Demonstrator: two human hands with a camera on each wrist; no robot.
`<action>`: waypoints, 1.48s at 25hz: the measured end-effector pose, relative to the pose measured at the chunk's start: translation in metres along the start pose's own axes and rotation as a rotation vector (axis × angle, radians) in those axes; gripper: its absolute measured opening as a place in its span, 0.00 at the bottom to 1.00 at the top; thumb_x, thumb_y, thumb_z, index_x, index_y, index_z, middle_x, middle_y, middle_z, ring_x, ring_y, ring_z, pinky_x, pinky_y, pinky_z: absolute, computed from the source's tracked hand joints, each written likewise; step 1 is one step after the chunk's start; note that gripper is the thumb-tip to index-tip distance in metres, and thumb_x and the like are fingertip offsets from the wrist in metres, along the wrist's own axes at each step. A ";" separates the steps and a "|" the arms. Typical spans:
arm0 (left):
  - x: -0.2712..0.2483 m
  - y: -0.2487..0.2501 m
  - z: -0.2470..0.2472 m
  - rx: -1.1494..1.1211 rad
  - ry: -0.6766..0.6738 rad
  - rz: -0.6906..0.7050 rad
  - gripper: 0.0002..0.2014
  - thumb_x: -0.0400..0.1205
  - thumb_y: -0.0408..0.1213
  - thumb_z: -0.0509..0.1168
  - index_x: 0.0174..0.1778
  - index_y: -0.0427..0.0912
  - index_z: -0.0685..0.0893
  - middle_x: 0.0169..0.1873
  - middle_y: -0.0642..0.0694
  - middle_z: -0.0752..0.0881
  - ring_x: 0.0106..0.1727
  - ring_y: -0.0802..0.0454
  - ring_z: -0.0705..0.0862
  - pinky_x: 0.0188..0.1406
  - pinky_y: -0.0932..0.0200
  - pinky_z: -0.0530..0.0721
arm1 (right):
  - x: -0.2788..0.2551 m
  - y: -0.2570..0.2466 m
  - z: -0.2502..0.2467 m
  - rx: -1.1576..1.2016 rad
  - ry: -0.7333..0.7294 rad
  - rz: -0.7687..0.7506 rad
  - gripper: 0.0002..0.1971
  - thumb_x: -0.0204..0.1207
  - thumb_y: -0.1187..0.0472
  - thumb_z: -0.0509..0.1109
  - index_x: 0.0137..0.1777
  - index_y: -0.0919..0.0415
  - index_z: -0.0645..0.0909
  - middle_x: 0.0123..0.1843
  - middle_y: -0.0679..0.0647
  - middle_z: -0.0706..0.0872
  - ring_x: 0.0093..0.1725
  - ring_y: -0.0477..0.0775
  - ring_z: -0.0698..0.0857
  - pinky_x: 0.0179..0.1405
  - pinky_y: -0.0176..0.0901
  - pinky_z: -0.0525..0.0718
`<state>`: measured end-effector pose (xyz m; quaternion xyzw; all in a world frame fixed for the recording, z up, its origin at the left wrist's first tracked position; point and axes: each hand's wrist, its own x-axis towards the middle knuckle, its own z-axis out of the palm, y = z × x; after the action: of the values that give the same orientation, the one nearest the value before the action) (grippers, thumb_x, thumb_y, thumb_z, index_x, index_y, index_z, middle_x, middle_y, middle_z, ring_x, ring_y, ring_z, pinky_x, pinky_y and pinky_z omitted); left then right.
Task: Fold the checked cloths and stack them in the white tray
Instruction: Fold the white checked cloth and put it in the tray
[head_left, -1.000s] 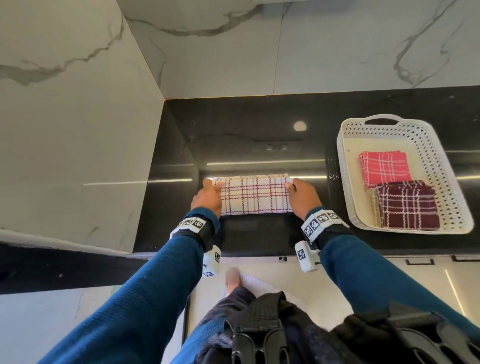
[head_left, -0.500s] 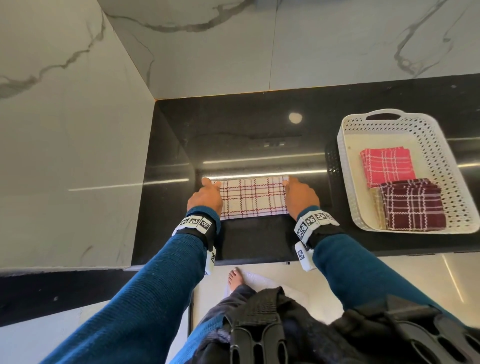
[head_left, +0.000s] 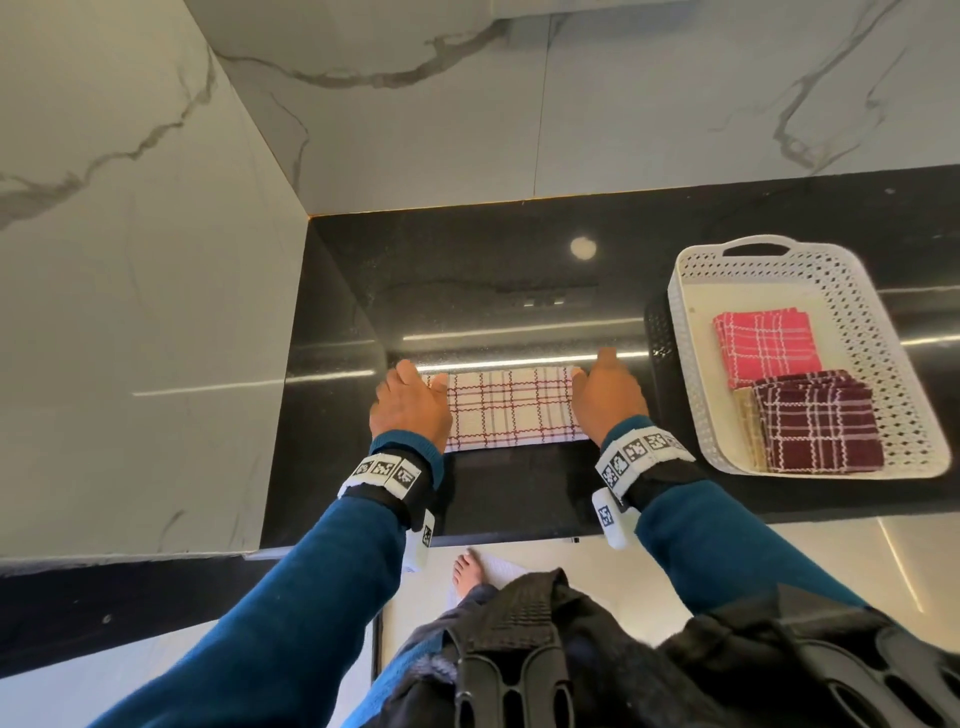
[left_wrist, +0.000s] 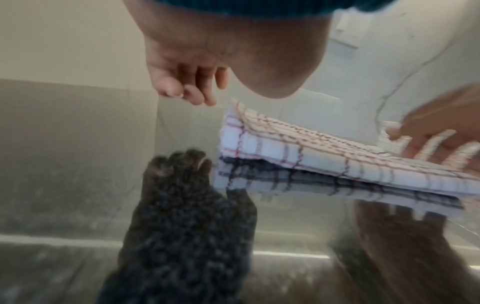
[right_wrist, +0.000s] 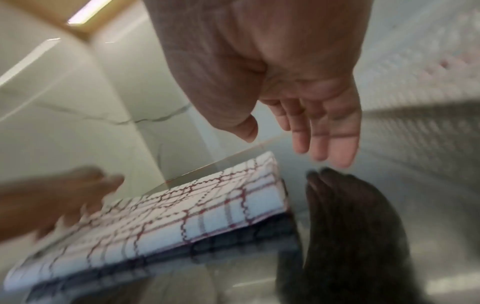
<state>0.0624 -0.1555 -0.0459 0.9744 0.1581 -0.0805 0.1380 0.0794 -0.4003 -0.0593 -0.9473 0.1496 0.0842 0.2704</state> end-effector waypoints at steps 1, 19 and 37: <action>-0.005 0.000 0.003 0.045 0.099 0.130 0.18 0.88 0.53 0.52 0.65 0.44 0.69 0.57 0.45 0.79 0.57 0.46 0.78 0.59 0.45 0.82 | -0.006 -0.004 -0.003 -0.063 0.065 -0.105 0.13 0.84 0.57 0.64 0.64 0.60 0.71 0.59 0.60 0.82 0.57 0.63 0.85 0.54 0.64 0.87; 0.014 -0.020 0.023 0.396 -0.361 0.439 0.42 0.85 0.67 0.38 0.87 0.44 0.34 0.86 0.47 0.31 0.86 0.49 0.33 0.86 0.40 0.42 | -0.014 0.000 0.030 -0.600 -0.395 -0.372 0.46 0.82 0.31 0.47 0.89 0.58 0.34 0.90 0.57 0.33 0.89 0.59 0.35 0.84 0.74 0.41; -0.045 -0.042 0.038 0.151 -0.293 0.614 0.33 0.85 0.44 0.58 0.87 0.54 0.55 0.88 0.51 0.52 0.88 0.49 0.51 0.85 0.40 0.57 | -0.049 -0.005 0.009 -0.478 -0.499 -0.807 0.40 0.81 0.60 0.70 0.89 0.51 0.54 0.91 0.51 0.50 0.89 0.52 0.51 0.87 0.59 0.55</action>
<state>0.0020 -0.1415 -0.0833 0.9621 -0.1704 -0.1854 0.1046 0.0338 -0.3799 -0.0529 -0.9159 -0.3191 0.2280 0.0854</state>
